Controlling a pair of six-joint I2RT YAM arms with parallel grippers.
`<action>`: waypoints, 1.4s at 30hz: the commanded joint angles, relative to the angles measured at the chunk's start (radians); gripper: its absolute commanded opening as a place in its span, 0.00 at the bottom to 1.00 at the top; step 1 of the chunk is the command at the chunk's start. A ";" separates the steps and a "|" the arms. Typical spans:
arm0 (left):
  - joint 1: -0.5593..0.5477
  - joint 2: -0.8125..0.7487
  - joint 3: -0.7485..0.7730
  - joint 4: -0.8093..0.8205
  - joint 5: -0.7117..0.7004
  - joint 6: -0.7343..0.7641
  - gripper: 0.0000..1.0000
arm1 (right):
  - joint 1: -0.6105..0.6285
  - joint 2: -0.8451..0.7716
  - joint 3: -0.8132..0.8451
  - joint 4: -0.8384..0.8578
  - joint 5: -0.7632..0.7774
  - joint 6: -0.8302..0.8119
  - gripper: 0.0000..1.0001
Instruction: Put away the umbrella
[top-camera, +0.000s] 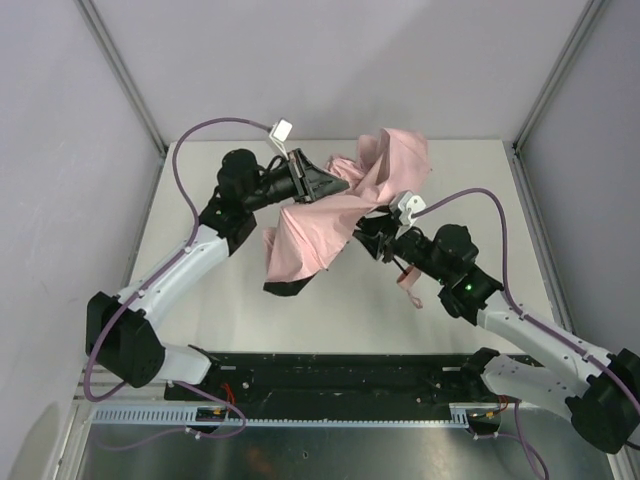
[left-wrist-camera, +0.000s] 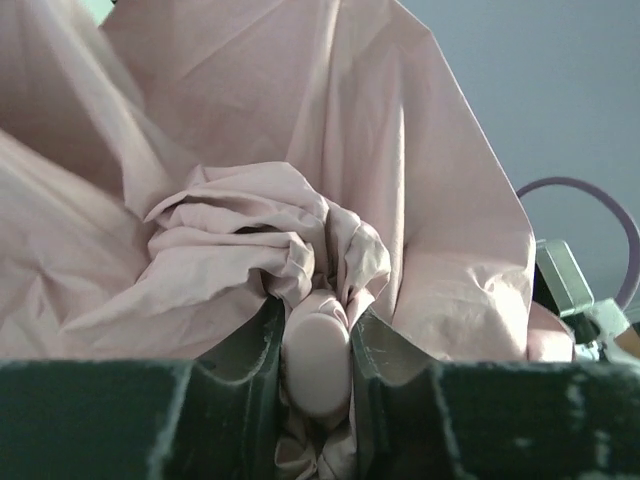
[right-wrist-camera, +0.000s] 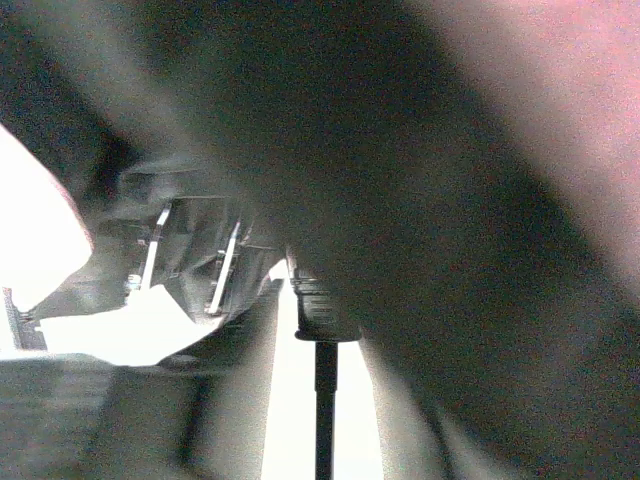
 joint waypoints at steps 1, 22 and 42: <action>0.005 -0.025 0.028 0.122 0.084 0.101 0.02 | 0.040 -0.063 0.025 -0.096 0.094 0.100 0.52; 0.026 -0.049 0.073 0.212 0.342 0.228 0.00 | 0.079 -0.173 -0.206 0.045 0.163 0.252 0.48; 0.046 -0.076 0.048 0.214 0.307 0.116 0.46 | 0.162 -0.104 -0.261 0.404 0.339 0.278 0.00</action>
